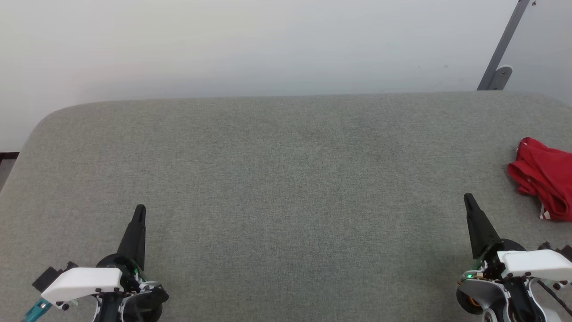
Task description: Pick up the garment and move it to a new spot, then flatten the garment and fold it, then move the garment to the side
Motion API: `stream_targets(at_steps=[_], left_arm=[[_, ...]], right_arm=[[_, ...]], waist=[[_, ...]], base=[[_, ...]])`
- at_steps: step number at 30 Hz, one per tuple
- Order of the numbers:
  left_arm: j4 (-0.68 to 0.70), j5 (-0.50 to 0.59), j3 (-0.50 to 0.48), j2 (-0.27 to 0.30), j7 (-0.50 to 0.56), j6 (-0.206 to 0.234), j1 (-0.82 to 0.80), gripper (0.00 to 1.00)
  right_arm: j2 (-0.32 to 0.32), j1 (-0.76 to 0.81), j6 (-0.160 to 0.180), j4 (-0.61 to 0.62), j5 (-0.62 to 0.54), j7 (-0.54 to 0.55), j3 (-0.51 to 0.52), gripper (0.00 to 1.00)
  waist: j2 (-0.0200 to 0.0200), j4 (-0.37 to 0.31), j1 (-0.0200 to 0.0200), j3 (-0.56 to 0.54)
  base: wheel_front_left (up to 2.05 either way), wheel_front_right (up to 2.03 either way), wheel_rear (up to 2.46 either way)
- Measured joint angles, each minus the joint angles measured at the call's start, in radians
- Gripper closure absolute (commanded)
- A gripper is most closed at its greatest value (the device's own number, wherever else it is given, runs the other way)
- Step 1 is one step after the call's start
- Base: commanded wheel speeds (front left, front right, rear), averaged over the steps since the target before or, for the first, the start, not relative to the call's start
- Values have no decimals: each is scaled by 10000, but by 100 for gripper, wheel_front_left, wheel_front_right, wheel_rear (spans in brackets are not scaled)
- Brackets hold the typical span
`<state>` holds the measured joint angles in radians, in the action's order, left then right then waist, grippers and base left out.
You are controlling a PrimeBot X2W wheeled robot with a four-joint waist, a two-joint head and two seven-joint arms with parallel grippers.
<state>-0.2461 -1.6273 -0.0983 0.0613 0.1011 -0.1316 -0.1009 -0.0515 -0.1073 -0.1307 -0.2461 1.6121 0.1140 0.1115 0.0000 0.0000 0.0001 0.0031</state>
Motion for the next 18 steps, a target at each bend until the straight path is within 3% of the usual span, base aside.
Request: stream_targets(at_steps=[18], left_arm=[[0, 29, -29, -23, 48, 0, -3, 100]], right_arm=[[2, 0, 2, -2, 0, 2, 8, 100]], waist=[[0, 0, 0, 0]], base=[[0, 0, 0]])
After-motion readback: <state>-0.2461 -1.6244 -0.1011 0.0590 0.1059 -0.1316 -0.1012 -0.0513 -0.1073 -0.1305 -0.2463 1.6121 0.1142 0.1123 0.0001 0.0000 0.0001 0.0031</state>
